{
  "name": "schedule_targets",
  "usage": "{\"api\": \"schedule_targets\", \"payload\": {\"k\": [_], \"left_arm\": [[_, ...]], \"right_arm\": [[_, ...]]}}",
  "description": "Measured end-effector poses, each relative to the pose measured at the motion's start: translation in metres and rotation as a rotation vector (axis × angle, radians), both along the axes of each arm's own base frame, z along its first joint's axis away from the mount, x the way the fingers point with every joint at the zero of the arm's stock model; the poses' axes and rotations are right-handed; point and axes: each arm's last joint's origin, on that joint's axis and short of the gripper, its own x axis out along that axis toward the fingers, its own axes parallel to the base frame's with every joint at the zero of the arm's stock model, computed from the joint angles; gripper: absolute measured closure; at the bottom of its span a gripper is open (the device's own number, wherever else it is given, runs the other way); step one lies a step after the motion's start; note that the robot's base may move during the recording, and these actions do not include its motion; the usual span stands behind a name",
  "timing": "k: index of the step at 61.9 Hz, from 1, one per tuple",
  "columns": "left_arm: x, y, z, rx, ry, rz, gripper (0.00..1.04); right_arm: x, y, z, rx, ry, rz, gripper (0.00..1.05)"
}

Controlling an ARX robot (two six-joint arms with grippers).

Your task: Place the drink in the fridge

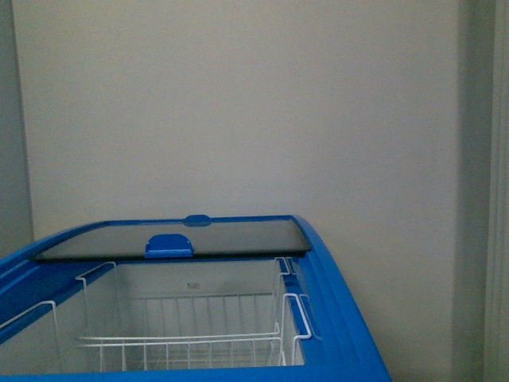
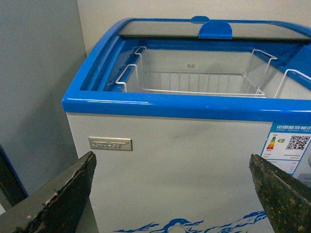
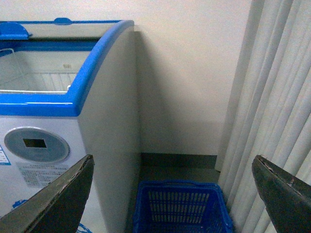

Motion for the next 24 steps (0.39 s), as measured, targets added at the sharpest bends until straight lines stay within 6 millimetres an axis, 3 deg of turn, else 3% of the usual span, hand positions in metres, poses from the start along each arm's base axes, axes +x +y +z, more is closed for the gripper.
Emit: {"api": "schedule_targets", "payload": {"k": [24], "left_arm": [[0.0000,0.0000,0.0000,0.000,0.000,0.000,0.08]], "right_arm": [[0.0000,0.0000,0.0000,0.000,0.000,0.000,0.07]]}}
